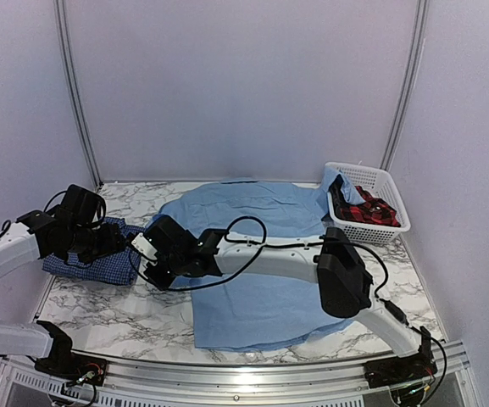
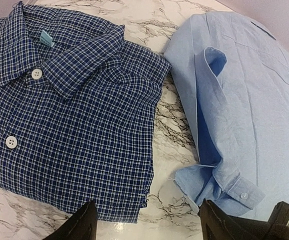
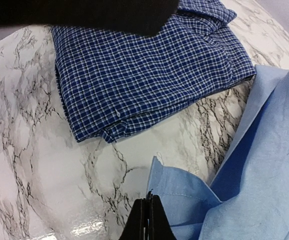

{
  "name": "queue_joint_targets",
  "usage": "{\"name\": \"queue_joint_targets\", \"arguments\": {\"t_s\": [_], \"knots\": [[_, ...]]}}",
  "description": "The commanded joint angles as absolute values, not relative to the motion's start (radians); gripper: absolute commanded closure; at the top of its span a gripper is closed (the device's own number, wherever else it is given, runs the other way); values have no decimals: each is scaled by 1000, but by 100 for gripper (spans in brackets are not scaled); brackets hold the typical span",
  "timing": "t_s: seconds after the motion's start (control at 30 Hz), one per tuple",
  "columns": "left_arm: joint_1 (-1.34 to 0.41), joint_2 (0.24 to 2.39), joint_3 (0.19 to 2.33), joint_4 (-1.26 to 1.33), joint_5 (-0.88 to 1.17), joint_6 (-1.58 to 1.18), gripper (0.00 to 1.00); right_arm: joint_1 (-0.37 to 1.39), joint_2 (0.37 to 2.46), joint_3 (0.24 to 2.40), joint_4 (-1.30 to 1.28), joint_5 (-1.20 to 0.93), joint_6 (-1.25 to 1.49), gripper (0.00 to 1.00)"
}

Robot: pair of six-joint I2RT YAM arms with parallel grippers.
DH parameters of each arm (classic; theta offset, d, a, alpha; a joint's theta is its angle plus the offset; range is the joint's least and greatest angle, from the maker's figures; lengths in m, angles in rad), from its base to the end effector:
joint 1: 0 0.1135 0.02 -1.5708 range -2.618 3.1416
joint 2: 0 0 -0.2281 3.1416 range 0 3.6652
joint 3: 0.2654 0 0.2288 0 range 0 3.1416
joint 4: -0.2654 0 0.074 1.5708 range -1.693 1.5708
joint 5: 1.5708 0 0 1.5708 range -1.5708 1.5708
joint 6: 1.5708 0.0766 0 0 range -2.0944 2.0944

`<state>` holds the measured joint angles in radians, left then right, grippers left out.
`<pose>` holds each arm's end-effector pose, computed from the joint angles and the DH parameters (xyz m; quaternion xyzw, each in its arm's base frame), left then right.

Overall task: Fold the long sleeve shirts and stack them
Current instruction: Pick up the flattened shirt from the center of the board.

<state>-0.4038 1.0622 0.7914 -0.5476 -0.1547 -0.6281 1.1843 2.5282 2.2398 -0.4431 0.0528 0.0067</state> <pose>0.2254 -0.0835 0.2022 -0.1320 0.9183 -0.1182 0.3541 0.2100 0.5054 0.1390 -0.4981 0.7652 0.2085 0.3507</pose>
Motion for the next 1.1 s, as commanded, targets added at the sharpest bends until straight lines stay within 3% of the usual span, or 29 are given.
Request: {"name": "queue_joint_targets", "arguments": {"t_s": [0.0, 0.3, 0.53, 0.77, 1.07], "knots": [[-399, 1081, 791, -569, -99, -599, 28, 1160, 2459, 2295, -455, 123, 2, 100], [-456, 1094, 780, -557, 67, -591, 35, 1035, 2274, 2250, -402, 206, -86, 100], [-643, 1117, 710, -501, 101, -721, 43, 916, 2227, 2238, -347, 218, -141, 100], [-811, 1156, 693, -472, 100, -833, 44, 832, 2207, 2237, -335, 170, -156, 100], [-1064, 1399, 769, -397, 85, -949, 54, 795, 2182, 2199, -309, 150, -170, 100]]}}
